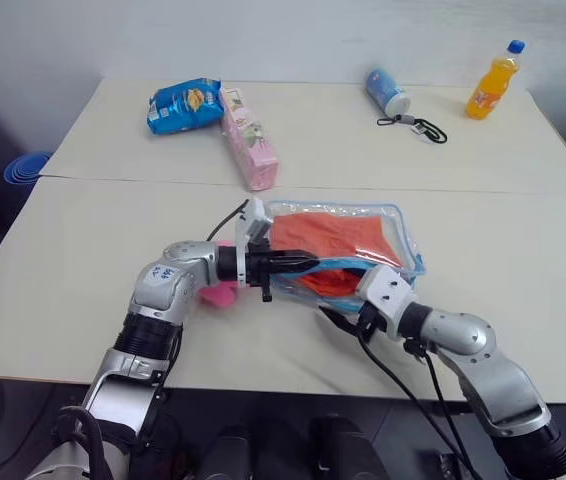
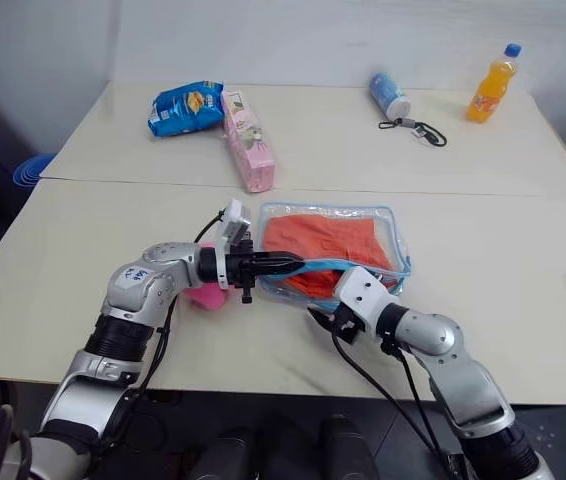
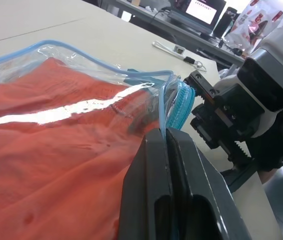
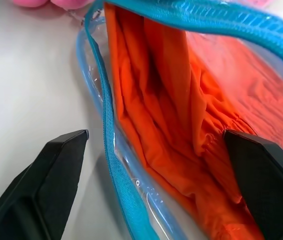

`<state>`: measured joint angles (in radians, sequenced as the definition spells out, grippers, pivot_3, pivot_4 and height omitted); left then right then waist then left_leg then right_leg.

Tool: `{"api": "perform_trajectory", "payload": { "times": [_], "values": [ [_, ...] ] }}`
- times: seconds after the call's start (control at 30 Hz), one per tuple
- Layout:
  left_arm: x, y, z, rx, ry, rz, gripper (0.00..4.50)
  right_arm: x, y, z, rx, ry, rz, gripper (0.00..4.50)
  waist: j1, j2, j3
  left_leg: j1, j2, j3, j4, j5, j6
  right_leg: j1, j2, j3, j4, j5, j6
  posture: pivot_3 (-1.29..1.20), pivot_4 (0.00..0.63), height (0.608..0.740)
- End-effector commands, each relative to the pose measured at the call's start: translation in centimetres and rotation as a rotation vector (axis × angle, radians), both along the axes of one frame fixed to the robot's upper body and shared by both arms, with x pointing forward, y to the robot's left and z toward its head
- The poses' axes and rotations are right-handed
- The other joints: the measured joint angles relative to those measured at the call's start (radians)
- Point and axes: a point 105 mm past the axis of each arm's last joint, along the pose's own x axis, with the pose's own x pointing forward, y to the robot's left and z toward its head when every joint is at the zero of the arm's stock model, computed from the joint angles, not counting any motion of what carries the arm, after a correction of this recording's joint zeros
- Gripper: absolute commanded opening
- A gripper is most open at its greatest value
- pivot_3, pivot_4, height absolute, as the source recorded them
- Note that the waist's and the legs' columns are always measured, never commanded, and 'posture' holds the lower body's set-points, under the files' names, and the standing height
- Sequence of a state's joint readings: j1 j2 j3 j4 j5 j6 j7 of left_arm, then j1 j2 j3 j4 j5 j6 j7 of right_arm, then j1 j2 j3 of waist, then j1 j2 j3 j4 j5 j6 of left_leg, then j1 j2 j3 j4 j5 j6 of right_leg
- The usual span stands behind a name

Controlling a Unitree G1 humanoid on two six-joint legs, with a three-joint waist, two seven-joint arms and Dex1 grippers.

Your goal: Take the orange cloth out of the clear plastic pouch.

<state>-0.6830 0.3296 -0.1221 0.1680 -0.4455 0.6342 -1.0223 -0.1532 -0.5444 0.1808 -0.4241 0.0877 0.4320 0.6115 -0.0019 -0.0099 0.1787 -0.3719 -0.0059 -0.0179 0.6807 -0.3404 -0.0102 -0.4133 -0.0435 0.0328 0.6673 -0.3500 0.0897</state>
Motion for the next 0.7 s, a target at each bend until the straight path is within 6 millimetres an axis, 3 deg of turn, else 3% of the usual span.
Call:
{"api": "perform_trajectory", "payload": {
  "times": [0.03,0.2,0.7],
  "values": [
    [-0.5,0.1,0.6,-0.015,-0.035,-0.019,0.01,0.5,0.1,1.9,0.063,-0.049,-0.017,4.50,-0.002,0.000,0.000,0.000,0.000,0.000,0.000,0.000,0.000,0.000,0.000,0.000,0.000,0.000,0.000,0.00,0.150,0.740],
    [-0.7,0.3,0.1,-0.003,-0.036,-0.019,0.01,1.0,-0.2,2.6,0.132,-0.023,-0.050,4.50,-0.001,0.000,0.000,0.000,0.000,0.000,0.000,0.000,0.000,0.000,0.000,0.000,0.001,0.000,0.000,0.00,0.150,0.740],
    [-0.9,0.2,0.0,-0.011,-0.035,-0.032,0.01,2.4,1.0,1.2,0.039,-0.013,-0.012,4.50,-0.002,0.000,0.000,0.000,0.000,0.000,0.000,0.000,0.000,0.000,0.000,0.000,0.001,0.000,0.000,0.00,0.150,0.740]
  ]
}}
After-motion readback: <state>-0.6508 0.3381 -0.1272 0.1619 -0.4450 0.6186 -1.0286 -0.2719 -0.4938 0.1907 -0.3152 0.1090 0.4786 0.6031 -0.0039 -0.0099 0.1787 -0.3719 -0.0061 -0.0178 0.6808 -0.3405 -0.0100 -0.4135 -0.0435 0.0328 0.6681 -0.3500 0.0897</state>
